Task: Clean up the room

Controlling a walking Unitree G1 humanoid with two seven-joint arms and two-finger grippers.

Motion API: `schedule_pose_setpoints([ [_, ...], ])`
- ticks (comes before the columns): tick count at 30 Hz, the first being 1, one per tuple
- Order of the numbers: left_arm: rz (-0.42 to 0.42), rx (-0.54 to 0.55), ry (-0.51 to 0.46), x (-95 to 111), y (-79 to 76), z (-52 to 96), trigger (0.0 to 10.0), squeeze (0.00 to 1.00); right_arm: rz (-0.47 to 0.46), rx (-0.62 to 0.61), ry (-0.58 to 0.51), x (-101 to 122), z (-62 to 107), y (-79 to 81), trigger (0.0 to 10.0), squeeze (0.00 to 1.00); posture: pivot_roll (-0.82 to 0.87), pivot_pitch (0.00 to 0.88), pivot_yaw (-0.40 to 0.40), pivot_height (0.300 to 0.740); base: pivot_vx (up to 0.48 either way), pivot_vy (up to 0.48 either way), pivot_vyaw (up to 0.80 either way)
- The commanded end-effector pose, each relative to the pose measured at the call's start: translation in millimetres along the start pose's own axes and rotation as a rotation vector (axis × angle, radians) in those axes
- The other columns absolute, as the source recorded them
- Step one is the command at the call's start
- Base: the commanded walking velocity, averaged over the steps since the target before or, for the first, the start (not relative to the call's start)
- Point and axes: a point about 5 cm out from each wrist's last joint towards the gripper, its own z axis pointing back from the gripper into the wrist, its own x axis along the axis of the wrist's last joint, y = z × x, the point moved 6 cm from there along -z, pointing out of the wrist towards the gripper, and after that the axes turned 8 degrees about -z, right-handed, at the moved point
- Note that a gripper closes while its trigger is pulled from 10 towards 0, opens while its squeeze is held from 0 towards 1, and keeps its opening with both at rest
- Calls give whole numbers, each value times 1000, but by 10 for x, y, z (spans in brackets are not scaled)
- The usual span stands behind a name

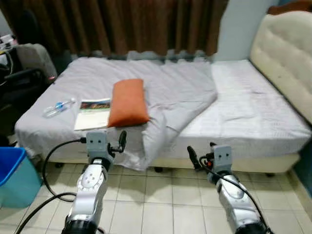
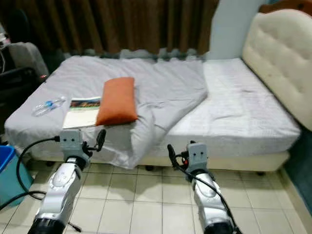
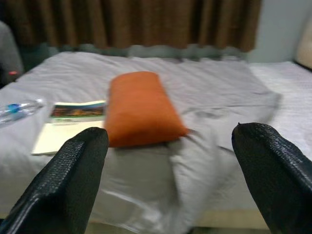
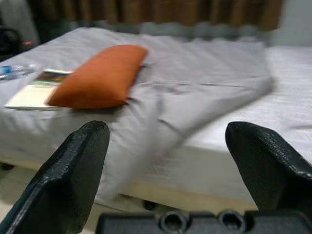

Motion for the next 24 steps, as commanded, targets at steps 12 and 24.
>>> schedule_pose_setpoints([
  [12,-25,-21,30,-54,3,-31,10000,0,9,14,14,-23,-34,65,10000,0,20,0,33,740,480,0,0],
  [24,-28,-32,30,-65,-19,-13,10000,0,14,28,25,-42,-61,91,10000,0,30,0,33,740,480,0,0],
])
